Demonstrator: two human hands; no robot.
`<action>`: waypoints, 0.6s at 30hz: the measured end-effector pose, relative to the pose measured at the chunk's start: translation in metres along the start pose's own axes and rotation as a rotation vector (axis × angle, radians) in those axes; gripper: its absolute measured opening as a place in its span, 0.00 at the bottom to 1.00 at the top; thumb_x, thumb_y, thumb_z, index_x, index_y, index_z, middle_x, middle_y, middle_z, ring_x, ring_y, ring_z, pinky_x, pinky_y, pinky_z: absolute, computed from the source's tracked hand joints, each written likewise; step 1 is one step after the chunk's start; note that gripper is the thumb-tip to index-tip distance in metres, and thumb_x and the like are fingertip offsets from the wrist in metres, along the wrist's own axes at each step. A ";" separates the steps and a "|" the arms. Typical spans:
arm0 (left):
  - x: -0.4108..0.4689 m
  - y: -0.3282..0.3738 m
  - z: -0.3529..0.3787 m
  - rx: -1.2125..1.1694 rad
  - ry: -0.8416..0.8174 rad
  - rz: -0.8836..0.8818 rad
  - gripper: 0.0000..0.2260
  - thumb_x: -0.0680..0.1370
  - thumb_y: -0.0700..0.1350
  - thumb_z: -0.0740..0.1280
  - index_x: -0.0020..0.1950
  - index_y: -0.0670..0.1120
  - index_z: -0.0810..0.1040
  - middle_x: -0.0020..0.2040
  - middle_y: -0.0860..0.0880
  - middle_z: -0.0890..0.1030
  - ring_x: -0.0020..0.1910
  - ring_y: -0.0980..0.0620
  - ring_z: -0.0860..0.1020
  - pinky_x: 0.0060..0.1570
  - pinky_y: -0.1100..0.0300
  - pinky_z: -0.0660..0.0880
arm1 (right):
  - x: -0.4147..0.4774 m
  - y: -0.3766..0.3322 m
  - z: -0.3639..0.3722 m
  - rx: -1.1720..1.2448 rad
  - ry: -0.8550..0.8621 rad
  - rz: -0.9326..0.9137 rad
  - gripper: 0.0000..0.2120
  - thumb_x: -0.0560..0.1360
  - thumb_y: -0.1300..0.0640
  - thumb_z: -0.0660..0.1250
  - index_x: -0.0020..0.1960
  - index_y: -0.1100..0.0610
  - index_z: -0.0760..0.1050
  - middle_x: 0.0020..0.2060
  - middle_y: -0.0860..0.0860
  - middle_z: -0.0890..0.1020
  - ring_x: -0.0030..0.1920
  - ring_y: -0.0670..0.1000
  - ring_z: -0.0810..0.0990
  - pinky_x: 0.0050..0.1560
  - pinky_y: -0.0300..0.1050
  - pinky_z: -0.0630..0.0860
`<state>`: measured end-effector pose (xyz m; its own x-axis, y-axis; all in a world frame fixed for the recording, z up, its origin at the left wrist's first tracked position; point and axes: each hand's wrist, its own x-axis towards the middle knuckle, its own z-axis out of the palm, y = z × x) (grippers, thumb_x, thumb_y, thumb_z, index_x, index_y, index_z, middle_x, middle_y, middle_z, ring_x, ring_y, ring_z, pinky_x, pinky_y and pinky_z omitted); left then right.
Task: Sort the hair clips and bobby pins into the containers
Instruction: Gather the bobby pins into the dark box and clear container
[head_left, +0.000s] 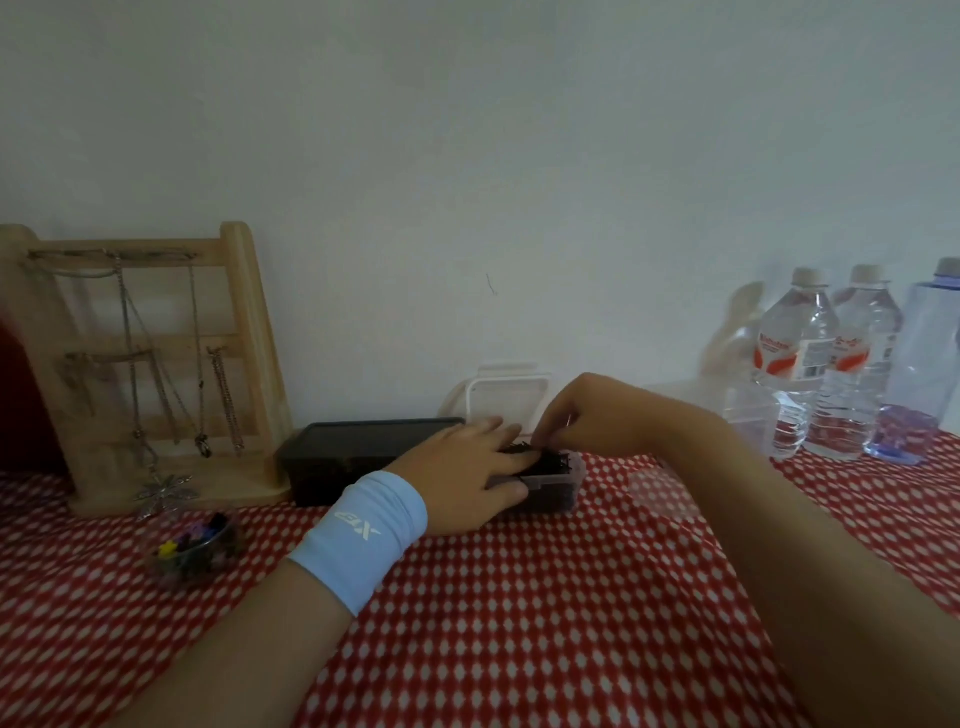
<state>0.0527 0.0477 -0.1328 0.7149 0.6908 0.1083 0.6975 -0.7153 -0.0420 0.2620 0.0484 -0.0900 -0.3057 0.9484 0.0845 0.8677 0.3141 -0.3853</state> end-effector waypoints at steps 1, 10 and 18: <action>0.001 0.002 0.003 0.014 -0.020 -0.002 0.23 0.83 0.57 0.51 0.79 0.57 0.57 0.80 0.52 0.55 0.78 0.52 0.49 0.76 0.49 0.51 | 0.000 0.000 0.002 -0.010 -0.019 -0.004 0.13 0.74 0.59 0.68 0.50 0.44 0.86 0.40 0.35 0.82 0.43 0.33 0.78 0.42 0.27 0.69; 0.009 0.013 0.012 -0.290 0.213 -0.200 0.18 0.82 0.54 0.56 0.73 0.57 0.71 0.72 0.53 0.71 0.72 0.49 0.67 0.72 0.50 0.61 | -0.001 -0.008 0.001 -0.046 0.068 -0.035 0.07 0.75 0.56 0.68 0.44 0.43 0.80 0.42 0.38 0.81 0.45 0.38 0.78 0.41 0.31 0.70; -0.004 -0.016 -0.010 -0.301 0.296 -0.203 0.13 0.80 0.48 0.64 0.62 0.55 0.81 0.60 0.53 0.81 0.57 0.51 0.77 0.61 0.53 0.74 | -0.002 -0.024 0.019 -0.111 -0.055 0.005 0.11 0.72 0.42 0.72 0.39 0.48 0.85 0.34 0.46 0.83 0.37 0.48 0.80 0.42 0.46 0.78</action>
<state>0.0383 0.0552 -0.1226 0.4905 0.7911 0.3654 0.7452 -0.5982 0.2948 0.2344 0.0378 -0.0987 -0.3199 0.9469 0.0308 0.9063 0.3154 -0.2812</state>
